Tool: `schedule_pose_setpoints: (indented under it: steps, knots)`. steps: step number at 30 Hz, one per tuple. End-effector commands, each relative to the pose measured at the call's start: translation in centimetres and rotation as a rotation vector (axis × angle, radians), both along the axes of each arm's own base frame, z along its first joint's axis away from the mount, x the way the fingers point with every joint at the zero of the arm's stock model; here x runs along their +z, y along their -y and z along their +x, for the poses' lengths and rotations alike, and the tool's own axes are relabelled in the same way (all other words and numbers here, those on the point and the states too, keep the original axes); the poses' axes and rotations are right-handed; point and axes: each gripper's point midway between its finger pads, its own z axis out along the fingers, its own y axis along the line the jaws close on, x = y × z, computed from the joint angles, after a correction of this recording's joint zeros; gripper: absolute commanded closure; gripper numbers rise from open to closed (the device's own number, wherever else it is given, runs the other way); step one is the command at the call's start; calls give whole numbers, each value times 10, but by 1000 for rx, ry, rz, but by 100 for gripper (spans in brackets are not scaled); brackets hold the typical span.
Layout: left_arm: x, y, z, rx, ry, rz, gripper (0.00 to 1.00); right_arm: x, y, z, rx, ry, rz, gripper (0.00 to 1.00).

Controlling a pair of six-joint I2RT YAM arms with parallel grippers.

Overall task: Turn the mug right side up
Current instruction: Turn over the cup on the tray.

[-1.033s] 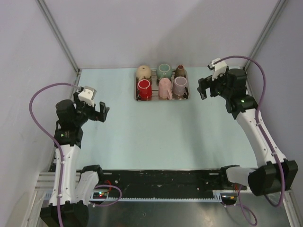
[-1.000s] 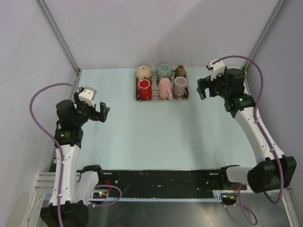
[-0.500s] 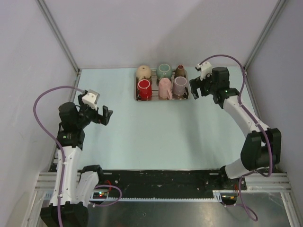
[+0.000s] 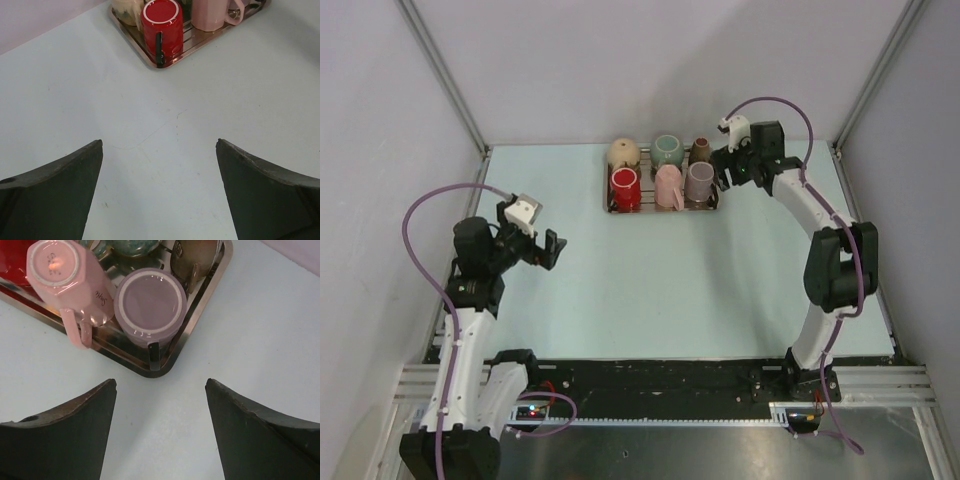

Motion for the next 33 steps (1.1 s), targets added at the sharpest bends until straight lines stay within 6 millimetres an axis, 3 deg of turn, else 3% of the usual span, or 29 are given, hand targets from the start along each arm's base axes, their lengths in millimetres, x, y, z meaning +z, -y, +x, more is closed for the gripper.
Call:
schedule_pose_setpoints:
  steps: [1,8,33]
  knots:
    - [5,6,2,-43,38,16,2,0,-1,17,-13,-31,2,23]
    - [3,9,2,-53,33,21,2,-9,-5,29,-21,-57,11,25]
    - [-2,14,3,-69,22,30,2,-63,-7,41,4,-150,-99,33]
